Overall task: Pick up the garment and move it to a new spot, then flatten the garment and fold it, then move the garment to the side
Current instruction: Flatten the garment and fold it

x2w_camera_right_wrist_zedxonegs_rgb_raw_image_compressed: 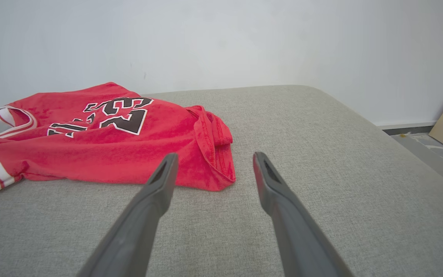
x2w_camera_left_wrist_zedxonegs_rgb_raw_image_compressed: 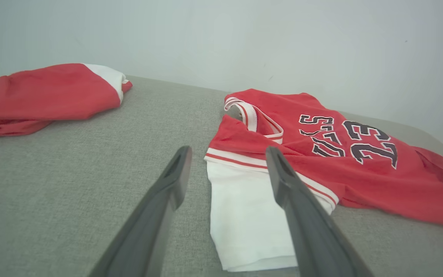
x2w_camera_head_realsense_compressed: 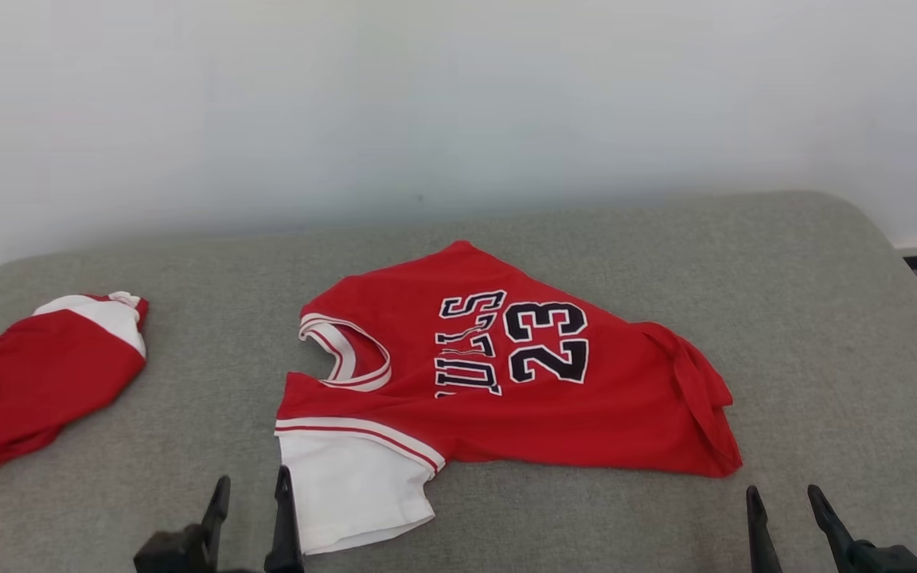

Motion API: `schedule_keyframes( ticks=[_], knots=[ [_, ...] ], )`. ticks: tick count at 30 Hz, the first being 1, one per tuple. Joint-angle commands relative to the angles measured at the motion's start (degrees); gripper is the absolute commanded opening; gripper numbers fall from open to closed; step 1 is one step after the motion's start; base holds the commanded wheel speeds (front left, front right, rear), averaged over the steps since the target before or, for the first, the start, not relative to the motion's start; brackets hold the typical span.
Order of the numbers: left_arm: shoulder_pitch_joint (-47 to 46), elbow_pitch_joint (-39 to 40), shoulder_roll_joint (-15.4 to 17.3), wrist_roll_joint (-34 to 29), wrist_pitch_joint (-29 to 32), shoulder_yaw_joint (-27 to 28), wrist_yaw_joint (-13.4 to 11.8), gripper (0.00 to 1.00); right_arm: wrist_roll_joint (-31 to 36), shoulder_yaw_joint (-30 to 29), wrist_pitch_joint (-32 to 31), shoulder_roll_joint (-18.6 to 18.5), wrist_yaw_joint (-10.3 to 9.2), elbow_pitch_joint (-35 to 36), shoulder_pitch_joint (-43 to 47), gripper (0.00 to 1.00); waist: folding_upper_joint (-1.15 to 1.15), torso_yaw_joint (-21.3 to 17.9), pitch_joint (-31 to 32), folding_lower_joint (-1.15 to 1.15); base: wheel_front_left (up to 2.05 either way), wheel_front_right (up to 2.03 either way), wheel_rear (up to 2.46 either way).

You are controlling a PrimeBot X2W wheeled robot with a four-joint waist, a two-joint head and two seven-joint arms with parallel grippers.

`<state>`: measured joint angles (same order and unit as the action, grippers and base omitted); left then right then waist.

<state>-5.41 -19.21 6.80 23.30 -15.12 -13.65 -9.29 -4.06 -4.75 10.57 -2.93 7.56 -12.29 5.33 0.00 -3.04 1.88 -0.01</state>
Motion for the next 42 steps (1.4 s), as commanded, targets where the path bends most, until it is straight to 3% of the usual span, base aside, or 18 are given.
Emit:
schedule_keyframes(
  ticks=[1, 6, 13, 28, 35, 42],
  knots=[
    [2.08, 1.37, -0.44, -1.67, -0.03, 0.99, 0.81, 1.00, 0.28, -0.45, 0.39, 0.03, -0.15, -0.29, 0.82, 1.00, 0.00, 1.38, 1.45, 0.01, 0.00, 0.00, 0.00],
    [8.61, 6.26, -1.69, -7.45, -0.03, 4.84, 4.22, 1.00, 1.10, -1.23, 1.14, 0.04, -0.15, -1.30, 1.85, 1.00, 0.00, 2.08, 3.05, 0.01, 0.00, 0.00, 0.00],
    [13.53, 8.18, -2.80, -10.97, -0.03, 8.41, 7.19, 1.00, 1.01, -1.37, 1.33, 0.05, -0.15, -2.74, 2.56, 1.00, 0.00, 1.90, 4.34, 0.01, 0.00, 0.00, 0.00],
    [14.20, 7.93, -3.87, -12.60, -0.04, 11.43, 9.18, 1.00, 0.46, 0.89, 1.95, 0.05, -0.16, -3.85, 0.93, 1.00, 0.00, 1.63, 4.89, 0.01, 0.00, 0.00, 0.00],
    [10.86, 4.81, -3.92, -8.32, -0.04, 9.10, 9.54, 1.00, 1.45, 1.70, -1.64, -1.11, -0.16, -6.49, -3.03, 1.00, 0.00, 1.71, 3.04, 0.01, 0.00, 0.00, 0.00],
    [2.39, -7.61, -3.82, -4.59, 1.01, 0.42, 8.21, 1.00, 1.38, 3.26, -7.02, -4.80, -0.16, -15.96, -11.77, 1.00, 0.00, 1.93, 0.88, 0.01, 0.00, 0.00, 0.00]
  ],
)
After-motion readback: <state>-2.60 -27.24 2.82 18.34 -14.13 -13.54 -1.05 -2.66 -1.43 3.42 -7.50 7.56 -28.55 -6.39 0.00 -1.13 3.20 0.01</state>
